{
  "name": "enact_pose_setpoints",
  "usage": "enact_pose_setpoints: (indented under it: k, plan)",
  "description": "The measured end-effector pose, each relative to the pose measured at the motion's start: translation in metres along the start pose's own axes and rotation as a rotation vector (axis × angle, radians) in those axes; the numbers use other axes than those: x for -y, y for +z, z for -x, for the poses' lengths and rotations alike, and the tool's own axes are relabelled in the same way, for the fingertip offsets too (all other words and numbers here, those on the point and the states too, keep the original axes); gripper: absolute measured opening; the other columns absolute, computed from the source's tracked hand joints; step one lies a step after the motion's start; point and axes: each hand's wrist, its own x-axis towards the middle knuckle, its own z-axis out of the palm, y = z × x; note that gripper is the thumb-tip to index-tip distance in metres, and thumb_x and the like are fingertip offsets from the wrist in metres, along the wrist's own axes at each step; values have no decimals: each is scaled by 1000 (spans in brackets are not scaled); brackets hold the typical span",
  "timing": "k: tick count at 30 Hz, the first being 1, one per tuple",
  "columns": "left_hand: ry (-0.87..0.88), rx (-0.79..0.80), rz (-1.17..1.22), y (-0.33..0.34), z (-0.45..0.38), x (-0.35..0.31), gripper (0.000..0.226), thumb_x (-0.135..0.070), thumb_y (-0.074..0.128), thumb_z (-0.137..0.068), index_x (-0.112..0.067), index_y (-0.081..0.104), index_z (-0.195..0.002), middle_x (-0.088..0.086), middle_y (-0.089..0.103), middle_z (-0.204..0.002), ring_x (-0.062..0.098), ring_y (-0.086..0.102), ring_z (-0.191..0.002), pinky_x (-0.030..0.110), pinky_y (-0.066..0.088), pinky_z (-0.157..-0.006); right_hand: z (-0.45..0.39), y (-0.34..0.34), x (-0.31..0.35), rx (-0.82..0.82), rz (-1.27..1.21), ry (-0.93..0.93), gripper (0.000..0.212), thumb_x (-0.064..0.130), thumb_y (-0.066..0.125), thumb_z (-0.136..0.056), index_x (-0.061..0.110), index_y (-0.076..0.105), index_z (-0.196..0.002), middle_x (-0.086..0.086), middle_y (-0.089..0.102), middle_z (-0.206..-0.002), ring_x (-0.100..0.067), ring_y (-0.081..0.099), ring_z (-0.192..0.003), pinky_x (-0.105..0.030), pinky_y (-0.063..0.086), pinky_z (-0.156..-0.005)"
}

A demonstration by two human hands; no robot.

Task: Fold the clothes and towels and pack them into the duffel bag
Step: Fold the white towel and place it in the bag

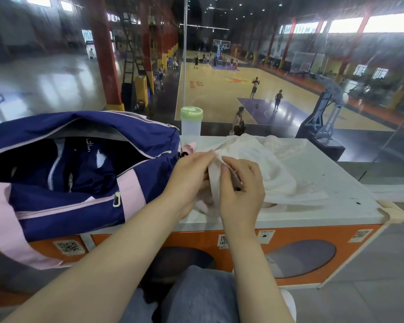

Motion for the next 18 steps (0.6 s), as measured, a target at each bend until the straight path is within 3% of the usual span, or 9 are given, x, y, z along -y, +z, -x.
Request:
enact_pose_setpoints:
  k: [4, 7, 10, 14, 18]
  plan:
    - [-83, 39, 141, 3, 1, -3, 20, -20, 49, -98, -10, 67, -96, 15, 72, -105, 26, 69, -100, 40, 55, -92, 1, 0, 0, -11, 3, 3, 15, 8, 64, -90, 14, 72, -101, 3, 59, -101, -4, 57, -94, -7, 43, -78]
    - [-4, 104, 93, 4, 3, -3, 19, -16, 45, -102, -17, 59, -90, 7, 67, -91, 19, 66, -87, 29, 56, -80, 0, 1, 0, -41, -13, 3, 13, 12, 64, -91, 14, 72, -102, 3, 62, -102, -8, 59, -96, -13, 48, -80]
    - [70, 82, -4, 3, 2, 1, 15, -22, 49, -100, -31, 58, -91, 1, 64, -77, 19, 65, -82, 34, 55, -79, -1, 3, 2, -71, -18, -15, 12, 13, 65, -91, 14, 72, -101, 4, 63, -101, -12, 60, -97, -19, 50, -82]
    - [138, 97, -54, 3, 2, 4, 12, -24, 51, -99, -33, 58, -96, -4, 66, -73, 12, 66, -78, 30, 53, -74, -1, 6, -1, -51, -22, -7, 11, 15, 65, -91, 16, 72, -100, 6, 63, -100, -16, 61, -97, -28, 53, -82]
    - [122, 168, -4, 5, 7, 3, 14, -17, 46, -101, -11, 59, -103, -2, 71, -75, 9, 70, -75, 25, 55, -72, -1, 6, -6, -64, -34, 45, 12, 15, 64, -92, 17, 72, -100, 6, 64, -99, -15, 61, -97, -31, 52, -83]
